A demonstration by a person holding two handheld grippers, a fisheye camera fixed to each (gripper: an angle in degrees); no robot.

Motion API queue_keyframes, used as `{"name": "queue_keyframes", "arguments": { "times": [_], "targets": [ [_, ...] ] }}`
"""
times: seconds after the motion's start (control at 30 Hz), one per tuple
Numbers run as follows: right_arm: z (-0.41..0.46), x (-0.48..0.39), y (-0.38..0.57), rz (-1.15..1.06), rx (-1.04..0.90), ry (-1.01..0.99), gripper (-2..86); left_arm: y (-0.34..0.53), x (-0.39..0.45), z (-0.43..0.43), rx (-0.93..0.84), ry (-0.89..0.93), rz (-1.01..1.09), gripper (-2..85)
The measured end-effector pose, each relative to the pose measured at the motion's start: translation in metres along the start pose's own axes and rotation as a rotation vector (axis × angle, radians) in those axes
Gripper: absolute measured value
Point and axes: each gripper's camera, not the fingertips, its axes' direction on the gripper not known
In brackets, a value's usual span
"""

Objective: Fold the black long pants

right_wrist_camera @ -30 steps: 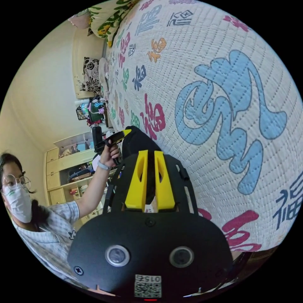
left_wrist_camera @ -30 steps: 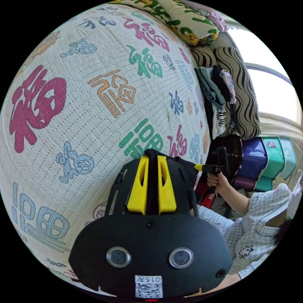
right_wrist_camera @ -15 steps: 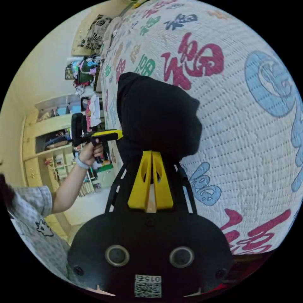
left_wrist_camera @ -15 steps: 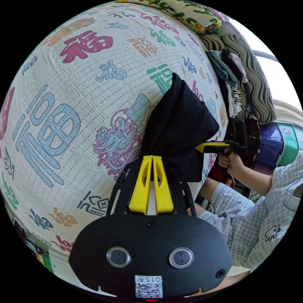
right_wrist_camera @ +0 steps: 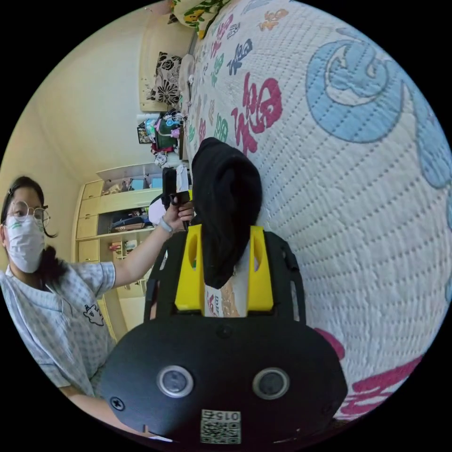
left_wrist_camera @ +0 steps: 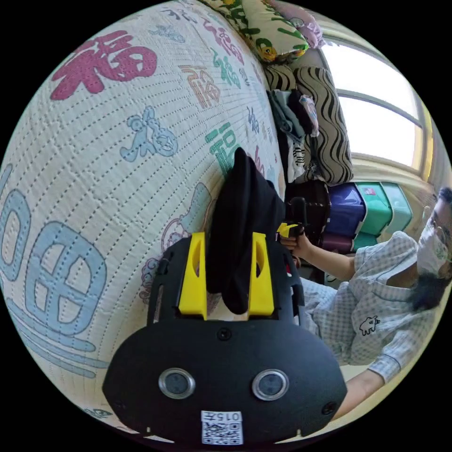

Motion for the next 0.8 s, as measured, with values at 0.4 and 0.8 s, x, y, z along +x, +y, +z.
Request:
{"name": "queue_keyframes", "arguments": {
  "times": [0.4,0.8],
  "targets": [
    [-0.063,0.063,0.022,-0.028,-0.013,-0.073,7.0,0.001,-0.003,0.095,0.004,0.081,0.022,7.2],
    [-0.252,-0.047,0.16,-0.248,0.021,0.114,7.1,0.066,0.195,0.162,0.215,0.222,0.187,6.7]
  ]
}}
